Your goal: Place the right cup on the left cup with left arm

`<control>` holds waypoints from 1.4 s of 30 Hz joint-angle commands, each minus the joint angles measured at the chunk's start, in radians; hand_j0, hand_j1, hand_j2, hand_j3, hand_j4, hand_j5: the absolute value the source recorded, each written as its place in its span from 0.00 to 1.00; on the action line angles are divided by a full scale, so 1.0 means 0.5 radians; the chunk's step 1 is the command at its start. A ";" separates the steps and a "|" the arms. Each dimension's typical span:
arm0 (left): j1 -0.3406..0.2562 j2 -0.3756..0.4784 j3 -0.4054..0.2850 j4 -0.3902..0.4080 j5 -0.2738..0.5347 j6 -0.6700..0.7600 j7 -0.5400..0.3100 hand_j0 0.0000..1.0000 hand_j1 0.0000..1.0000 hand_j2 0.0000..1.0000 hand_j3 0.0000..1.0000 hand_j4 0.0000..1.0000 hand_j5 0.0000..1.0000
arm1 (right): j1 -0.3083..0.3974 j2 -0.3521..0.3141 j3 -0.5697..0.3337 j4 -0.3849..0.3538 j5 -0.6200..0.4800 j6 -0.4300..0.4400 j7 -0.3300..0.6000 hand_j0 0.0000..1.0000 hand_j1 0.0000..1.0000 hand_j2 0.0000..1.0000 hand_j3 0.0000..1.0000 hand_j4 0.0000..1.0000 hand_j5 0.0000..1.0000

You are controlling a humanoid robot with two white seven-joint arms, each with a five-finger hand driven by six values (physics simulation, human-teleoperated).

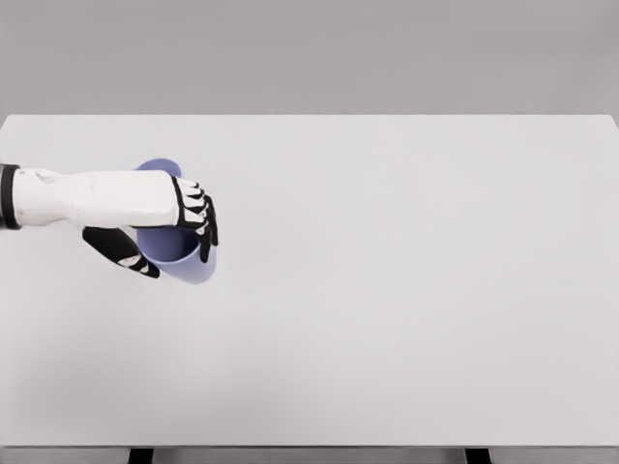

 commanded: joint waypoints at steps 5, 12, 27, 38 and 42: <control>-0.064 0.041 0.000 0.065 0.098 0.004 0.001 0.42 0.42 0.42 0.42 0.42 0.42 | 0.000 0.000 0.001 0.000 0.000 0.000 0.000 1.00 1.00 1.00 1.00 1.00 1.00; -0.153 0.032 0.000 0.181 0.095 0.004 -0.006 0.42 0.42 0.42 0.42 0.42 0.42 | 0.000 0.000 -0.003 0.000 0.000 0.000 0.000 1.00 1.00 1.00 1.00 1.00 1.00; -0.417 -0.109 -0.037 0.488 0.091 0.004 -0.120 0.43 0.43 0.43 0.43 0.43 0.43 | 0.000 0.000 0.001 0.000 0.000 0.000 0.000 1.00 1.00 1.00 1.00 1.00 1.00; -0.531 -0.235 -0.138 0.736 0.082 0.004 -0.120 0.43 0.43 0.43 0.43 0.43 0.43 | 0.000 0.000 0.001 0.000 0.000 0.000 0.000 1.00 1.00 1.00 1.00 1.00 1.00; -0.567 -0.272 -0.169 0.841 0.082 0.004 -0.120 0.44 0.44 0.44 0.44 0.44 0.44 | 0.000 0.000 0.001 0.000 0.000 0.000 0.000 1.00 1.00 1.00 1.00 1.00 1.00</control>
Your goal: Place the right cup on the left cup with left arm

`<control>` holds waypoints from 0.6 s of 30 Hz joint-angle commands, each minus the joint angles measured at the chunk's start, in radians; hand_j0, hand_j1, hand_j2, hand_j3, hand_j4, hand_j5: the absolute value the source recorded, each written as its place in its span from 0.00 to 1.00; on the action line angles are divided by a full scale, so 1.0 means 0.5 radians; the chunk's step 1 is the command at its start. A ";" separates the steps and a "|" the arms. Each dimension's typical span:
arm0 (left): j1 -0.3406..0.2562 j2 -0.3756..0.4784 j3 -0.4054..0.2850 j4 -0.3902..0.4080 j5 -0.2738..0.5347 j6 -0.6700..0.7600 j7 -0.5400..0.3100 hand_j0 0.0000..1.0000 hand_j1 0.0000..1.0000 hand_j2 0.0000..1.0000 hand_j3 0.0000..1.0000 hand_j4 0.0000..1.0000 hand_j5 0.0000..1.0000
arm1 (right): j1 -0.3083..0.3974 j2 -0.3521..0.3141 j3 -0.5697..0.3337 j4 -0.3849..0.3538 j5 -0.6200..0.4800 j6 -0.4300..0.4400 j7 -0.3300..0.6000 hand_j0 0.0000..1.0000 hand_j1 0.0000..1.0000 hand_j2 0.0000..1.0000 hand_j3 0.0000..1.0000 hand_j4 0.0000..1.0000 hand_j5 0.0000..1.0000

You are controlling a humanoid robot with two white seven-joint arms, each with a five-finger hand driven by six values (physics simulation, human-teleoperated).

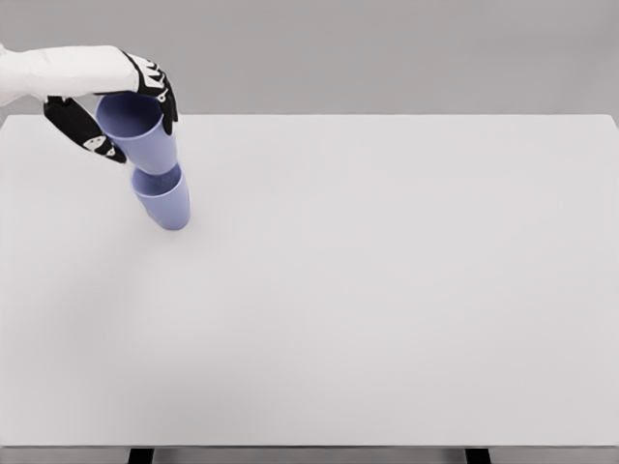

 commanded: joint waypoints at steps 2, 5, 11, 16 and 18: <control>0.000 -0.028 -0.015 0.102 0.005 0.004 0.005 0.44 0.44 0.44 0.44 0.44 0.44 | 0.000 0.000 0.000 0.000 0.000 0.000 0.000 1.00 1.00 1.00 1.00 1.00 1.00; -0.003 -0.055 -0.039 0.173 -0.004 0.004 0.005 0.44 0.44 0.44 0.44 0.44 0.44 | 0.000 0.000 0.000 0.000 0.000 0.000 0.000 1.00 1.00 1.00 1.00 1.00 1.00; 0.000 -0.061 -0.042 0.157 -0.004 0.004 0.005 0.44 0.44 0.44 0.44 0.44 0.44 | 0.000 0.000 -0.003 0.000 0.000 0.000 0.000 1.00 1.00 1.00 1.00 1.00 1.00; -0.003 -0.061 -0.042 0.154 -0.001 0.004 0.005 0.44 0.44 0.44 0.44 0.44 0.44 | 0.000 0.000 0.000 0.000 0.000 0.000 0.000 1.00 1.00 1.00 1.00 1.00 1.00; -0.003 -0.070 -0.042 0.157 -0.001 0.004 0.005 0.44 0.44 0.44 0.44 0.44 0.44 | 0.000 0.000 0.000 0.000 0.000 0.000 0.000 1.00 1.00 1.00 1.00 1.00 1.00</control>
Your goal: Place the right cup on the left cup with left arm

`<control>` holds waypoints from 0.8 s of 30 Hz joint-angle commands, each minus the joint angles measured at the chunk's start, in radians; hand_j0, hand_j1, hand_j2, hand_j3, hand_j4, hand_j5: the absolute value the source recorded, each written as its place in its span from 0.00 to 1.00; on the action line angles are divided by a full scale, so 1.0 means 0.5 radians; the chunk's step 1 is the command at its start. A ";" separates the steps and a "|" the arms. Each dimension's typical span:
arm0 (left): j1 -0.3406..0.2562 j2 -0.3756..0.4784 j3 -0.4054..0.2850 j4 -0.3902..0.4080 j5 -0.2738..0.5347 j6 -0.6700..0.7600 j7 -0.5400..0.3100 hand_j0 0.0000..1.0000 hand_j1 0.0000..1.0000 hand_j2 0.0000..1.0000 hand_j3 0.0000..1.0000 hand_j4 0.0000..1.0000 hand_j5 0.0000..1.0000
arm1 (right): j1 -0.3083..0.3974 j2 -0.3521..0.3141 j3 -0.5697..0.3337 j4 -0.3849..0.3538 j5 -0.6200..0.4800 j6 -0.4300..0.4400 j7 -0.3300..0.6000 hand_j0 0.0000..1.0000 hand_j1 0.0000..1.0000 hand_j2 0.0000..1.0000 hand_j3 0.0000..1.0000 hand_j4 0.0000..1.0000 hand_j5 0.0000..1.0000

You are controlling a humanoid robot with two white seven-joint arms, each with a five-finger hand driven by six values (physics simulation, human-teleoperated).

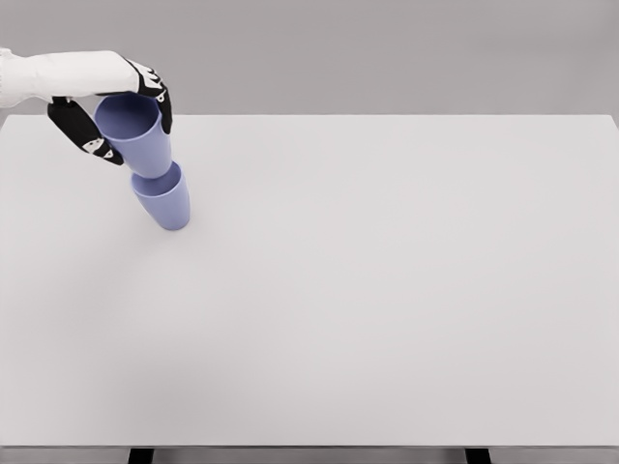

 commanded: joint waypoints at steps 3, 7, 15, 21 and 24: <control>0.000 -0.027 -0.005 0.008 0.011 0.004 0.007 0.44 0.44 0.44 0.44 0.44 0.44 | 0.000 0.000 0.000 0.000 0.000 0.000 0.000 1.00 1.00 1.00 1.00 1.00 1.00; -0.003 -0.030 -0.051 0.008 0.020 0.004 0.007 0.44 0.44 0.44 0.44 0.44 0.44 | 0.000 0.000 0.000 0.000 0.000 0.000 0.000 1.00 1.00 1.00 1.00 1.00 1.00; -0.003 -0.030 -0.054 0.075 0.011 0.004 0.007 0.45 0.45 0.45 0.45 0.45 0.45 | 0.000 0.000 0.000 0.000 0.000 0.000 0.000 1.00 1.00 1.00 1.00 1.00 1.00; 0.003 -0.058 -0.054 0.106 0.002 0.004 0.007 0.45 0.45 0.45 0.45 0.45 0.45 | 0.000 0.000 0.000 0.000 0.000 0.000 0.000 1.00 1.00 1.00 1.00 1.00 1.00; 0.012 -0.061 -0.054 0.106 -0.001 0.004 0.007 0.45 0.45 0.45 0.45 0.45 0.45 | 0.000 0.000 0.000 0.000 0.000 0.000 0.000 1.00 1.00 1.00 1.00 1.00 1.00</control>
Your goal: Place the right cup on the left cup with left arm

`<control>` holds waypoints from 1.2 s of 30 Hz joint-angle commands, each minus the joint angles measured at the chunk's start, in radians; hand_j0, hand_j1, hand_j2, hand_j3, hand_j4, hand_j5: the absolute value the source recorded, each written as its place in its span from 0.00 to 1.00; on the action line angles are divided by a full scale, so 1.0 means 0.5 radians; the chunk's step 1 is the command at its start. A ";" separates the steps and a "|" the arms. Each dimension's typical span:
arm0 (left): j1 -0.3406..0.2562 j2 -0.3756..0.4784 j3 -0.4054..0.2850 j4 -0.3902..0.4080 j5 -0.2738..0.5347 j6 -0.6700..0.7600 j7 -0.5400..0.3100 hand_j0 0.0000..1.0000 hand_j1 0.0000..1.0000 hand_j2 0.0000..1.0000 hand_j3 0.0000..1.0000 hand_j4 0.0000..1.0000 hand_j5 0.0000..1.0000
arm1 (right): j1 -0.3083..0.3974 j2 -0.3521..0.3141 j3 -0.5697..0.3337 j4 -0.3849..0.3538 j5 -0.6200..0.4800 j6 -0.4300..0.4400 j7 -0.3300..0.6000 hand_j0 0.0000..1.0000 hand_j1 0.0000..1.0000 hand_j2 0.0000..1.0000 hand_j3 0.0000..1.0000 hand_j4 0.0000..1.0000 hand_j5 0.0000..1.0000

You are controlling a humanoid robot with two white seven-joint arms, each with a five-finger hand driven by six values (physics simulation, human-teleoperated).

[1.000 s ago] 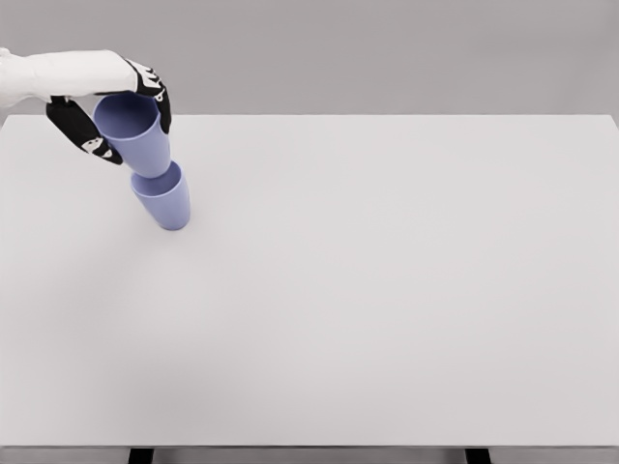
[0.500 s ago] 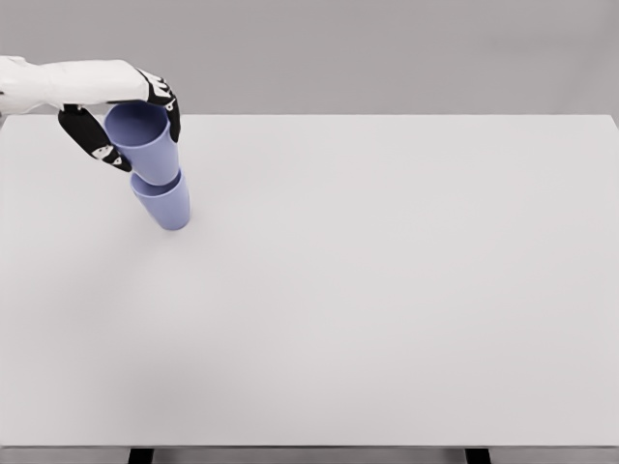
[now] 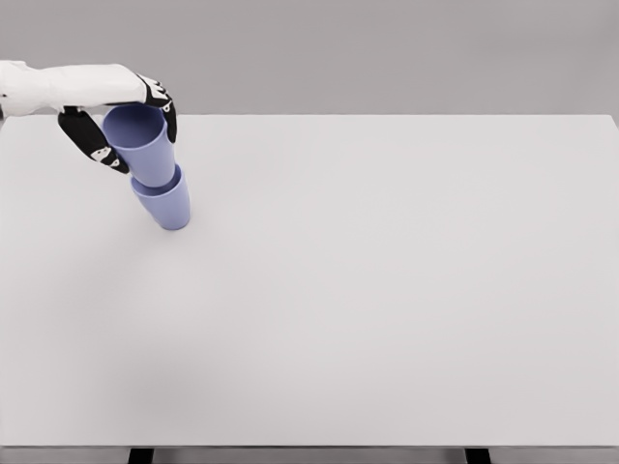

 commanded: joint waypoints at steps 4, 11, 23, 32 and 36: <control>0.006 -0.005 0.005 0.003 0.004 0.004 0.007 0.45 0.45 0.45 0.45 0.45 0.45 | 0.000 0.000 0.000 0.000 0.000 0.000 0.000 1.00 1.00 1.00 1.00 1.00 1.00; 0.006 -0.032 0.005 0.053 -0.002 0.004 0.007 0.45 0.45 0.45 0.45 0.45 0.45 | 0.000 0.000 0.000 0.000 0.000 0.000 0.000 1.00 1.00 1.00 1.00 1.00 1.00; 0.034 -0.075 0.005 0.117 -0.030 0.004 0.007 0.46 0.46 0.46 0.46 0.46 0.46 | 0.000 0.000 0.000 0.000 0.000 0.000 0.000 1.00 1.00 1.00 1.00 1.00 1.00; 0.043 -0.075 0.005 0.126 -0.091 0.004 0.007 0.90 0.90 0.90 0.90 0.90 0.90 | 0.000 0.000 0.000 0.000 0.000 0.000 0.000 1.00 1.00 1.00 1.00 1.00 1.00; 0.046 -0.075 0.005 0.129 -0.091 0.004 0.007 0.97 0.97 0.97 0.97 0.97 0.97 | 0.000 0.000 0.000 0.000 0.000 0.000 0.000 1.00 1.00 1.00 1.00 1.00 1.00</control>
